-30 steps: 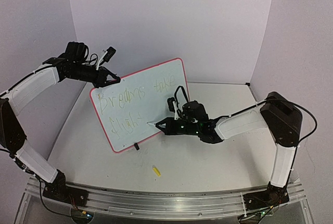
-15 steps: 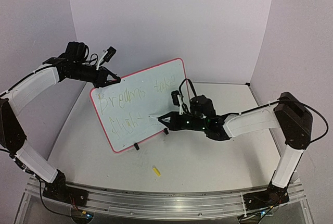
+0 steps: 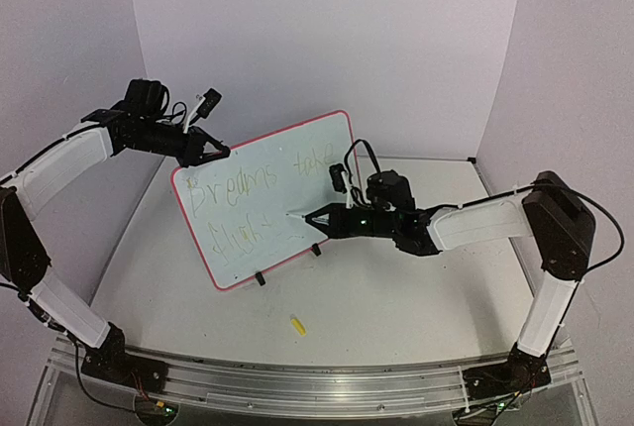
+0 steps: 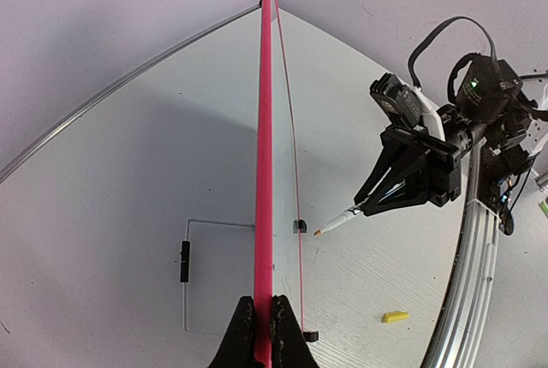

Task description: Write a sentence on the whiteboard

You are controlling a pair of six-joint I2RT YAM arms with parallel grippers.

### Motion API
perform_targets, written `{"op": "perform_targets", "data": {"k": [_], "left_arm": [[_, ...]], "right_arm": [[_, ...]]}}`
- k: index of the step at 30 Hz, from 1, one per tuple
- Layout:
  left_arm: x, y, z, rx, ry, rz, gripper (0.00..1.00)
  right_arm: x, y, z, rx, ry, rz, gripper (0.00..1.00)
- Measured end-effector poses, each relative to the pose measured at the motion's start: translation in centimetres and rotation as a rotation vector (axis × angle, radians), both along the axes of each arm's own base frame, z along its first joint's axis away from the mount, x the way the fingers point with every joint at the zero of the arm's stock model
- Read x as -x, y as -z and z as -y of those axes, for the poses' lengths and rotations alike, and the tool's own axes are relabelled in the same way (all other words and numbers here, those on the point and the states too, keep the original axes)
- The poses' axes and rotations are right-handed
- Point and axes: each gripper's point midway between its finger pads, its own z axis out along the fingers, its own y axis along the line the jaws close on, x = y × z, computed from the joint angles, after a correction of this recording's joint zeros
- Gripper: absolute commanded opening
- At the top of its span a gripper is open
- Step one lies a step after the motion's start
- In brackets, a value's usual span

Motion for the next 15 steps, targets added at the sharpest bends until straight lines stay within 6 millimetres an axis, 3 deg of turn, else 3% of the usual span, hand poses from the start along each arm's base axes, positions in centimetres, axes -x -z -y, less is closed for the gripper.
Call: {"op": "perform_targets", "data": {"k": [15], "left_arm": [[0.0,-0.1,0.3,0.000,0.005,0.008,0.00]], "right_arm": [[-1.6,0.9,0.3,0.027,0.051,-0.002,0.00]]}}
